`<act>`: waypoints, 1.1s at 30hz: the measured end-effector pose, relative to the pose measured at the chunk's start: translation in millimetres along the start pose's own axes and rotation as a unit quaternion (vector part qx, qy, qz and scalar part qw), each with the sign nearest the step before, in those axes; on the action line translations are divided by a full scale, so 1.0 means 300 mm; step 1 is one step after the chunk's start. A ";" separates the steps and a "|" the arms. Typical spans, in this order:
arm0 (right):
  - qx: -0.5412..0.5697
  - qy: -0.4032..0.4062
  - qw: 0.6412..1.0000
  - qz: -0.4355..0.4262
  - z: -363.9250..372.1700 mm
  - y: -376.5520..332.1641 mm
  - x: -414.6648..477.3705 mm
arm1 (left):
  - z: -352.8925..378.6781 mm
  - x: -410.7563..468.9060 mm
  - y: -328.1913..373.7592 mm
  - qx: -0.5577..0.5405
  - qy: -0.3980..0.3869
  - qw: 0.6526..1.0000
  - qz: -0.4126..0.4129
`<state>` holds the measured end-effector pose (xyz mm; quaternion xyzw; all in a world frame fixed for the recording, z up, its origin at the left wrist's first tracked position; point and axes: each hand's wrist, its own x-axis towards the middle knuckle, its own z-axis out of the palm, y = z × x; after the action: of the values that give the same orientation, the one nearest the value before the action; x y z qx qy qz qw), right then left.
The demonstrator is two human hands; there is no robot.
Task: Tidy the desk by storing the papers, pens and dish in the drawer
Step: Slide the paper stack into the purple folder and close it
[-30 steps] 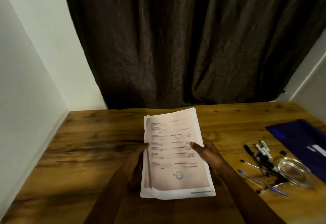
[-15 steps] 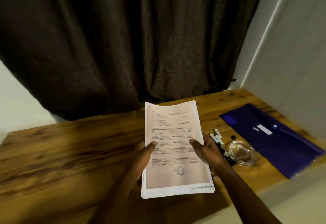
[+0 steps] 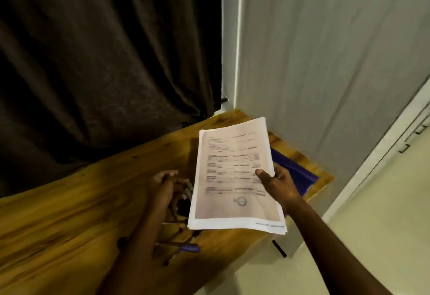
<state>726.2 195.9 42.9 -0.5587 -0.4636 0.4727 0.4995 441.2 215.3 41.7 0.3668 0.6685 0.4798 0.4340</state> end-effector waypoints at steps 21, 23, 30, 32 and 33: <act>-0.013 0.071 0.997 0.041 -0.574 0.182 0.104 | 0.737 0.265 -0.079 0.201 0.039 0.960 -0.191; -0.017 0.069 0.997 0.041 -0.575 0.185 0.111 | 0.725 0.140 0.022 0.106 0.010 0.975 -0.196; -0.034 0.072 0.993 0.090 -0.576 0.236 0.150 | 0.748 -0.011 0.173 -0.009 -0.091 0.971 -0.222; -0.041 0.075 0.990 0.108 -0.575 0.254 0.163 | 0.744 0.019 0.155 -0.020 -0.087 0.971 -0.223; -0.042 0.074 0.990 0.110 -0.572 0.257 0.166 | 0.743 0.022 0.146 -0.035 -0.093 0.970 -0.224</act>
<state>906.0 219.3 -27.8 -0.6603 -0.3800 0.4624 0.4536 649.8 305.1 45.8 0.2355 0.6734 0.3570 0.6030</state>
